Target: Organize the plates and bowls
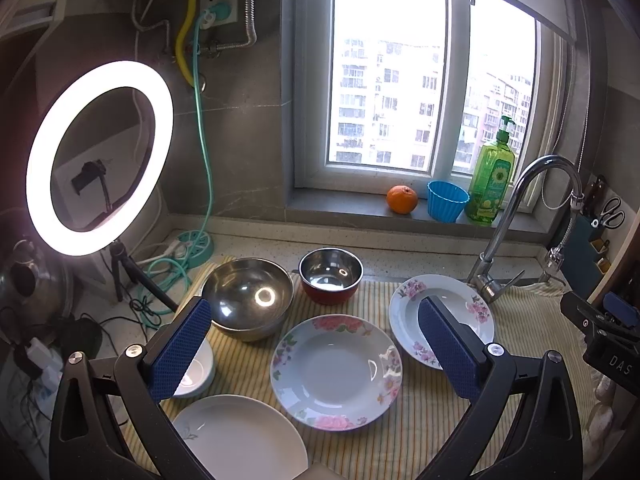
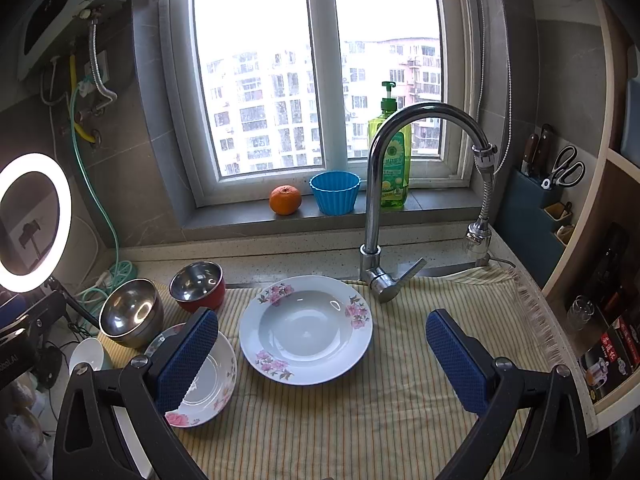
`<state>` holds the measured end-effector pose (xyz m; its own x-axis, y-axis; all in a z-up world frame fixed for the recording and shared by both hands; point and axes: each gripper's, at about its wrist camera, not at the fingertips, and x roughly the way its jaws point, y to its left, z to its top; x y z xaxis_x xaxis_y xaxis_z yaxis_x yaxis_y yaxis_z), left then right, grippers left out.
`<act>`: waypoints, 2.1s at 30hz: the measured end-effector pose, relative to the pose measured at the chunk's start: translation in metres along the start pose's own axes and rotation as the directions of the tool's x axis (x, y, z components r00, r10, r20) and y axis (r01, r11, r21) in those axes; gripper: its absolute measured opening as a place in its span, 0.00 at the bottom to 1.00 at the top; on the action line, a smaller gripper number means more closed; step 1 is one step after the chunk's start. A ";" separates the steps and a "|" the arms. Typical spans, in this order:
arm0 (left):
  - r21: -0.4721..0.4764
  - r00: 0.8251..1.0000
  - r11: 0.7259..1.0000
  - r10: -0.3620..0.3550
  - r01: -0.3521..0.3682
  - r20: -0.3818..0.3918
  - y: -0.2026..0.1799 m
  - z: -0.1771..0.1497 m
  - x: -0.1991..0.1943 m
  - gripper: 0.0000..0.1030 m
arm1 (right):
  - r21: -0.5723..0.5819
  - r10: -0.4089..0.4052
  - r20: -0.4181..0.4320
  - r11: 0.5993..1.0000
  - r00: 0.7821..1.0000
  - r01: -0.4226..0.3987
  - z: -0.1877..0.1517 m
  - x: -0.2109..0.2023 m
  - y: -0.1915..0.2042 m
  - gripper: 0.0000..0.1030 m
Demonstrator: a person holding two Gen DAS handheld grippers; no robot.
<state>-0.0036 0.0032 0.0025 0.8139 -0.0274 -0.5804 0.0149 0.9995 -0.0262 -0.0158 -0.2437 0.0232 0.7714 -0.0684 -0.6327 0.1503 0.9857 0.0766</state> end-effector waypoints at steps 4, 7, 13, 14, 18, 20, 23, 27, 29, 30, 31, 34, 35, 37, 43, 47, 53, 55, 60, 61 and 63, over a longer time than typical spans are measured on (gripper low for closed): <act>-0.002 1.000 1.000 0.001 -0.001 -0.003 0.001 0.000 0.000 1.00 | 0.000 0.001 -0.002 1.000 1.000 -0.001 0.000 0.000 0.000 0.99; -0.003 1.000 1.000 0.002 -0.002 -0.002 0.001 0.000 0.000 1.00 | 0.000 0.001 -0.005 1.000 1.000 -0.001 0.000 0.000 0.000 0.99; -0.005 1.000 1.000 0.002 -0.002 -0.003 0.002 0.000 0.000 1.00 | 0.000 0.001 -0.004 1.000 1.000 -0.001 0.000 0.001 0.000 0.99; -0.005 1.000 1.000 0.003 -0.003 -0.003 0.001 0.000 0.000 1.00 | 0.000 0.001 -0.005 1.000 1.000 -0.001 0.000 0.001 0.000 0.99; -0.010 1.000 1.000 0.000 0.000 -0.008 0.003 -0.001 0.003 1.00 | 0.002 -0.003 -0.011 1.000 1.000 0.003 0.000 0.003 0.000 0.99; -0.011 1.000 1.000 -0.001 0.001 -0.010 0.004 -0.002 0.004 1.00 | 0.001 -0.005 -0.015 1.000 1.000 0.005 0.000 0.005 0.000 1.00; -0.011 1.000 1.000 -0.001 0.001 -0.011 0.004 -0.002 0.004 1.00 | 0.000 -0.005 -0.016 1.000 1.000 0.006 0.000 0.006 -0.001 0.99; -0.014 1.000 1.000 -0.004 0.004 -0.015 0.005 -0.003 0.005 1.00 | -0.002 -0.006 -0.017 1.000 1.000 0.006 -0.001 0.009 -0.002 1.00; -0.014 1.000 1.000 -0.007 0.007 -0.020 0.004 -0.003 0.007 1.00 | -0.002 -0.006 -0.019 1.000 1.000 0.006 -0.002 0.010 -0.003 1.00; -0.014 1.000 1.000 -0.009 0.008 -0.022 0.004 -0.003 0.008 1.00 | -0.001 -0.006 -0.020 1.000 1.000 0.006 -0.002 0.011 -0.003 0.99; -0.014 1.000 1.000 -0.010 0.010 -0.023 0.004 -0.003 0.008 1.00 | -0.001 -0.007 -0.022 1.000 1.000 0.007 -0.002 0.011 -0.004 0.99; -0.013 1.000 1.000 -0.013 0.013 -0.028 0.002 -0.003 0.011 1.00 | 0.000 -0.008 -0.024 1.000 1.000 0.009 -0.003 0.013 -0.006 0.99; -0.013 0.999 1.000 -0.015 0.015 -0.030 0.002 -0.003 0.012 1.00 | 0.000 -0.008 -0.026 1.000 1.000 0.008 -0.003 0.014 -0.007 0.99; -0.009 0.999 1.000 -0.022 0.022 -0.037 0.001 -0.003 0.015 1.00 | 0.001 -0.006 -0.027 1.000 1.000 0.006 -0.003 0.015 -0.009 0.99; -0.015 0.998 1.000 -0.029 0.028 -0.060 -0.001 -0.002 0.025 1.00 | 0.011 -0.017 -0.028 1.000 0.999 0.018 -0.005 0.020 -0.019 0.99; -0.022 0.992 0.997 -0.069 0.067 -0.104 -0.003 -0.003 0.038 0.99 | 0.017 -0.030 -0.039 0.999 0.999 0.031 -0.007 0.025 -0.026 0.99; -0.017 0.983 0.995 -0.102 0.101 -0.154 -0.010 -0.005 0.056 0.97 | 0.026 -0.027 -0.070 0.999 0.997 0.029 -0.007 0.036 -0.036 0.94; -0.002 0.980 0.994 -0.107 0.108 -0.168 -0.013 -0.004 0.063 0.94 | 0.029 -0.026 -0.077 0.999 0.997 0.029 -0.008 0.040 -0.040 0.92; 0.004 0.966 0.990 -0.138 0.142 -0.220 -0.019 -0.003 0.084 0.87 | 0.054 -0.014 -0.103 0.998 0.995 0.020 -0.010 0.055 -0.056 0.89; -0.003 0.961 0.988 -0.149 0.152 -0.234 -0.020 -0.003 0.089 0.84 | 0.068 0.000 -0.114 0.998 0.993 0.008 -0.011 0.059 -0.060 0.86; -0.012 0.953 0.986 -0.165 0.167 -0.255 -0.022 -0.003 0.099 0.81 | 0.101 0.038 -0.129 0.995 0.991 -0.025 -0.011 0.068 -0.071 0.80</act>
<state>0.0754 -0.0220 -0.0568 0.6250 -0.1939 -0.7562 0.1439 0.9807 -0.1325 0.0197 -0.3163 -0.0335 0.6902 -0.0102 -0.7235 0.1928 0.9663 0.1703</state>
